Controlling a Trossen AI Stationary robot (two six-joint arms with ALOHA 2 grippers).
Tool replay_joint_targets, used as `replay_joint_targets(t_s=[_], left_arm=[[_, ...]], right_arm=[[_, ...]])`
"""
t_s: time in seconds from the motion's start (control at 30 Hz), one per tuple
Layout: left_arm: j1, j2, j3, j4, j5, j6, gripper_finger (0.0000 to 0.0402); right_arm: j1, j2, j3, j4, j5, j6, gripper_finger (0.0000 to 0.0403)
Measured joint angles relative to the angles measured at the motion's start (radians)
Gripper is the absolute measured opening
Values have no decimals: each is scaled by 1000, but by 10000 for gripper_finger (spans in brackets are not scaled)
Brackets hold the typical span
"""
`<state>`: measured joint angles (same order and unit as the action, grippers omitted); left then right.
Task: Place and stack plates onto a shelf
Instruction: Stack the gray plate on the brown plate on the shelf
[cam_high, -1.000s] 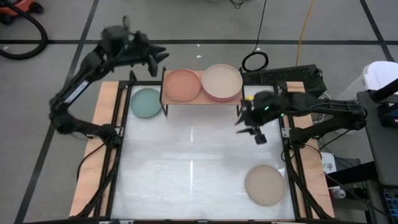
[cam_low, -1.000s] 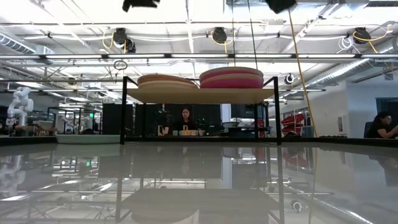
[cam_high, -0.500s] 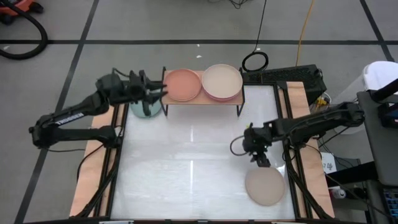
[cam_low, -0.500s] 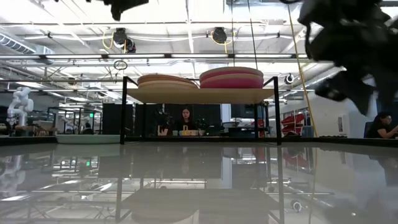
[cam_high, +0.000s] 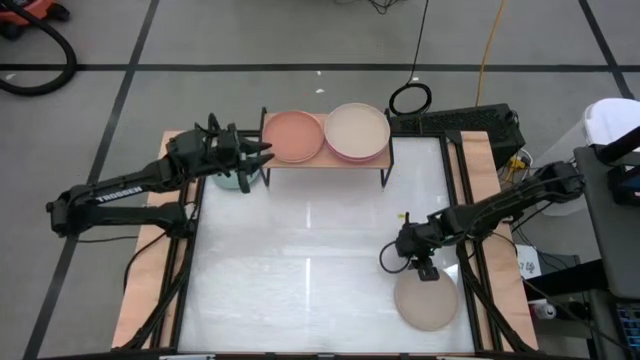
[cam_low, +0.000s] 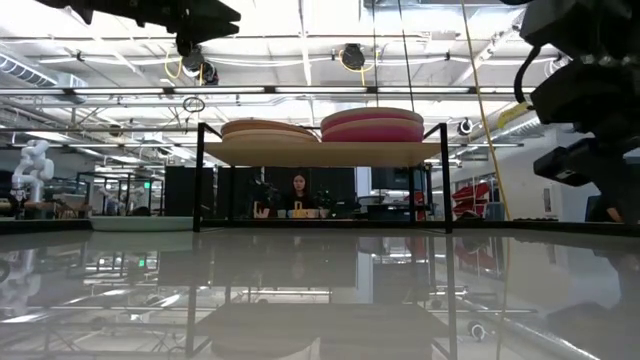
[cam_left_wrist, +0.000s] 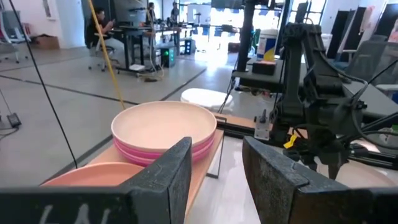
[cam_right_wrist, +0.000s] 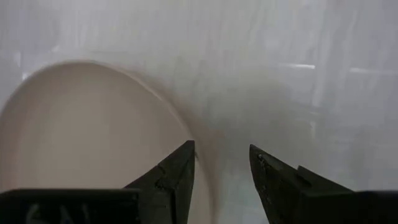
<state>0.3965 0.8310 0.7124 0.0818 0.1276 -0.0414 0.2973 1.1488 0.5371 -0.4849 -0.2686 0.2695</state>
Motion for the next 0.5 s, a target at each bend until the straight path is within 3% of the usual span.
replay_joint_targets(t_s=[0.5], left_arm=[[0, -1, 0, -2, 0, -2, 147]], right_arm=[[25, 0, -50, 48, -19, 85, 130]])
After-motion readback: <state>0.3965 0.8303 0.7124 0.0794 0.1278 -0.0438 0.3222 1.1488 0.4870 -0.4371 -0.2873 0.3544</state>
